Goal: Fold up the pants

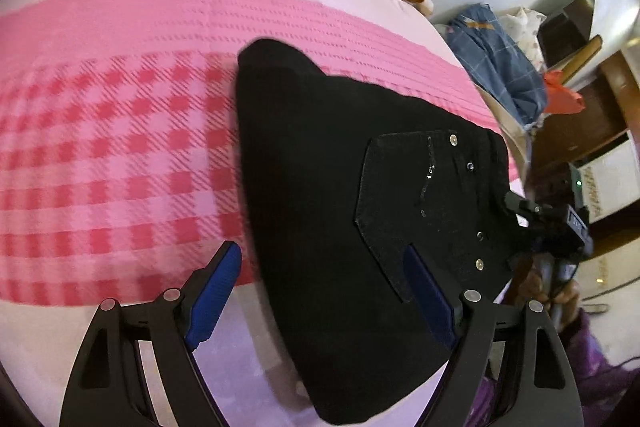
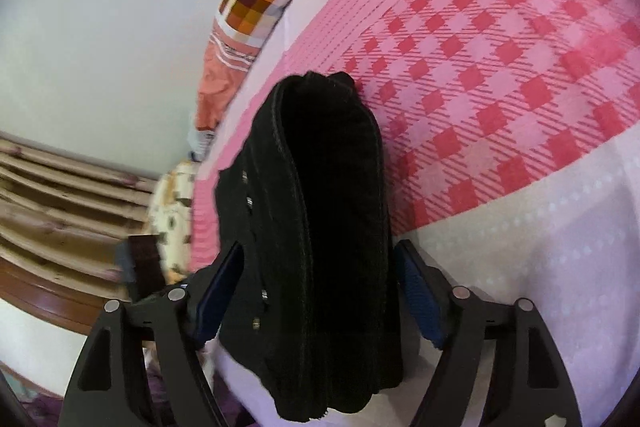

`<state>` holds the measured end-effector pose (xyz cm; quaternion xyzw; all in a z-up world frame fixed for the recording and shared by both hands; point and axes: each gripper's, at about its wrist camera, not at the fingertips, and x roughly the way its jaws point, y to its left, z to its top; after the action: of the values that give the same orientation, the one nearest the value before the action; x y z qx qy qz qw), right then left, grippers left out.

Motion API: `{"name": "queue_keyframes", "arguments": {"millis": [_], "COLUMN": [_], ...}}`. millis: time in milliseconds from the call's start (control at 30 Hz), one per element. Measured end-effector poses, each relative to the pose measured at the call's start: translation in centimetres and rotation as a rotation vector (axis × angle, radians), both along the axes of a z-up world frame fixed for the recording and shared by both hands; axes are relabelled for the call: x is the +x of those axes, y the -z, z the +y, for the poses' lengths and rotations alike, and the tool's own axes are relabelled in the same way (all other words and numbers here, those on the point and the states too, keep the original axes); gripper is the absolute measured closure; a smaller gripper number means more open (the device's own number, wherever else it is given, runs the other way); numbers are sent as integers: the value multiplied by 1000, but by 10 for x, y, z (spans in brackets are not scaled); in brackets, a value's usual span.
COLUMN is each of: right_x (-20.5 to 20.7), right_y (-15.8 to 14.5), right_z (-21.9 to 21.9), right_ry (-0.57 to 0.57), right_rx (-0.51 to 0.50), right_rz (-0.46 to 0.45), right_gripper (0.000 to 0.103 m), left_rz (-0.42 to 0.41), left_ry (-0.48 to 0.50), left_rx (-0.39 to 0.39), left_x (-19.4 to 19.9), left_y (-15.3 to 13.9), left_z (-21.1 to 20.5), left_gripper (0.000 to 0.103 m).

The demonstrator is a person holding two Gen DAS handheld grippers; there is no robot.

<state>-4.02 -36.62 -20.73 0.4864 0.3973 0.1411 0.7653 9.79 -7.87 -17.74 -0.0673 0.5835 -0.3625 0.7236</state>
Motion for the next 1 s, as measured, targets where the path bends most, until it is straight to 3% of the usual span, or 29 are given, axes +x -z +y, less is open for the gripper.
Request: {"name": "queue_keyframes", "arguments": {"millis": [133, 300, 433, 567, 633, 800, 833, 900, 967, 1000], "right_x": [1, 1, 1, 11, 20, 36, 37, 35, 32, 31], "right_y": [-2, -3, -1, -2, -5, -16, -15, -12, -8, -3], "right_z": [2, 2, -1, -1, 4, 23, 22, 15, 8, 2], "right_ry": [-26, -35, -31, -59, -91, -215, -237, -252, -271, -290], "right_rx": [-15, 1, 23, 48, 22, -106, -104, -102, -113, -78], "right_rz": [5, 10, 20, 59, 76, 85, 84, 100, 117, 114], "right_gripper": [30, 30, 29, 17, 12, 11, 12, 24, 50, 50], "left_rz": [56, 86, 75, 63, 56, 72, 84, 101, 103, 96], "left_ry": [19, 70, 118, 154, 163, 147, 131, 106, 101, 103], "left_rx": [-105, -108, -111, -110, -102, -135, -155, -175, -173, -168], "left_x": [8, 18, 17, 16, 15, 17, 19, 21, 20, 19], "left_y": [4, 6, 5, 6, 6, 7, 8, 9, 10, 9], "left_z": [1, -5, -9, -18, -18, -12, -9, -3, -1, 0], "left_gripper": [20, 19, 10, 0, 0, 0, 0, 0, 0, 0]}}
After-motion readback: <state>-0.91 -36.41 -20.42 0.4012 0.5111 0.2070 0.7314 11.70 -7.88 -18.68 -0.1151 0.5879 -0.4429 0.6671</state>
